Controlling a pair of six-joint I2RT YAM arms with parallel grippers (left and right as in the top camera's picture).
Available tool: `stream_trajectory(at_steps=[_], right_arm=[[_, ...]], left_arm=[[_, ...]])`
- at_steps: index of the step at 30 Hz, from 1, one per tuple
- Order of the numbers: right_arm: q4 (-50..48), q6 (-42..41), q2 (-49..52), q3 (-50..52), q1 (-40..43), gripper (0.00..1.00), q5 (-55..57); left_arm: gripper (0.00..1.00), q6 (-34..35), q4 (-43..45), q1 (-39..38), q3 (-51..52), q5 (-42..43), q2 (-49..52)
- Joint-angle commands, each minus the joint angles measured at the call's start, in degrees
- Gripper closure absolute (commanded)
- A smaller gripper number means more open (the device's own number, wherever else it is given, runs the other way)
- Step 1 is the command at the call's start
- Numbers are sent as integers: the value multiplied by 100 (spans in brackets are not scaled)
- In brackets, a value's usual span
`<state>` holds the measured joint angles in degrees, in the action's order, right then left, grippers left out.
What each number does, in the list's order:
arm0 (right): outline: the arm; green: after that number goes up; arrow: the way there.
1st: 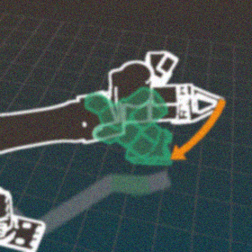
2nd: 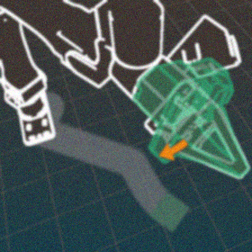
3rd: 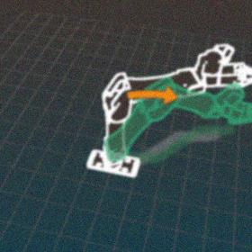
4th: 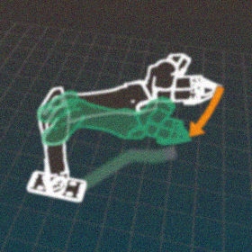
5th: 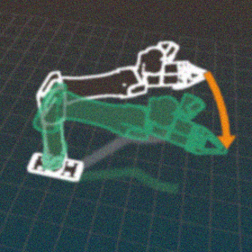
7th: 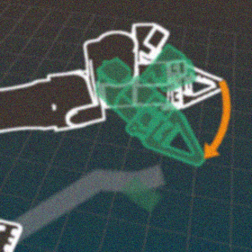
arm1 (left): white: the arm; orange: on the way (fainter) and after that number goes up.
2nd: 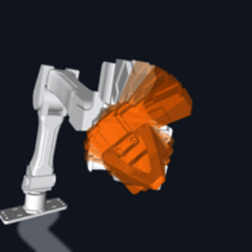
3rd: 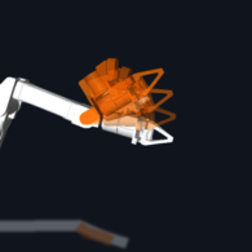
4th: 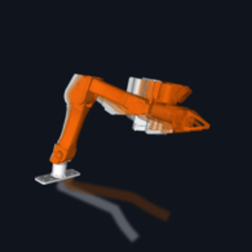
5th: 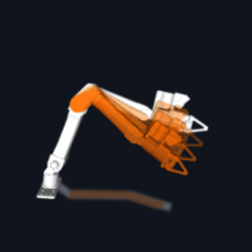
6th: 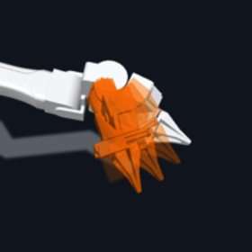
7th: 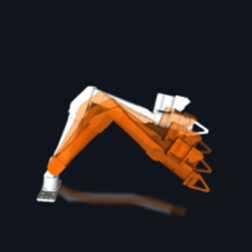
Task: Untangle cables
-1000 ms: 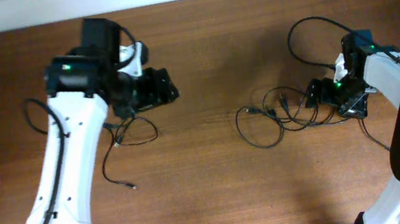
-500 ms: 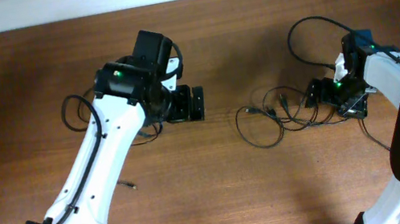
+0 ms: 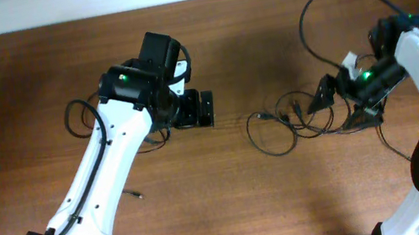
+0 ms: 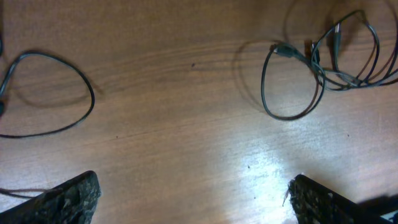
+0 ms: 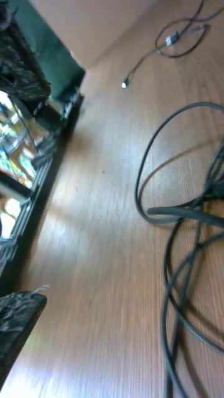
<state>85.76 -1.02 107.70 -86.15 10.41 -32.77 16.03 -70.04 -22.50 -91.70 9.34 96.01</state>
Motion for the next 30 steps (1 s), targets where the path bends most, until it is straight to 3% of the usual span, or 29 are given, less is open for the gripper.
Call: stream_trajectory(at_steps=[1, 3, 4, 5, 11, 13, 14, 16, 17, 18, 22, 24, 26, 30], right_arm=[[-122, 190, -96, -254, 55, 2, 732], [-393, 22, -46, -190, 55, 2, 734], [-518, -111, -42, -173, 39, 8, 737], [-688, -361, -42, -160, -2, 24, 737], [-2269, -1499, -39, 671, -597, 29, 802], [-2776, -1495, -39, 1014, -820, 45, 931], [-2887, -1493, -39, 1117, -896, 57, 1193], [-2774, -1493, -39, 1172, -970, 70, 1585], [-2531, -1460, -52, 1093, -944, 89, 1582], [-2096, -1445, -79, 817, -822, 96, 1405], [-590, -415, -662, -890, -662, 96, 1204], [-48, -317, -1084, -1814, -662, 96, 1204], [107, -321, -1488, -2446, -664, 96, 1202], [-111, -221, -2210, -2662, -662, 96, 1530]], left_arm=[[1, -26, -4, -11, 22, -42, 9], [1, -24, -7, -11, 22, -42, 9], [1, -24, -7, -11, 22, -42, 9], [1, -24, -7, -11, 22, -42, 9], [1, -24, -7, -11, 22, -42, 9], [1, -24, -7, -11, 22, -42, 9], [1, -24, -7, -11, 22, -39, 9], [1, -26, -7, -11, 22, -42, 9], [1, -24, -7, -11, 22, -42, 9], [1, -24, -4, -11, 22, -39, 9], [1, -24, -7, -11, 22, -39, 9], [1, -24, -7, -11, 22, -42, 9], [1, -24, -7, -11, 22, -42, 9], [1, -24, -7, -11, 22, -42, 9]])
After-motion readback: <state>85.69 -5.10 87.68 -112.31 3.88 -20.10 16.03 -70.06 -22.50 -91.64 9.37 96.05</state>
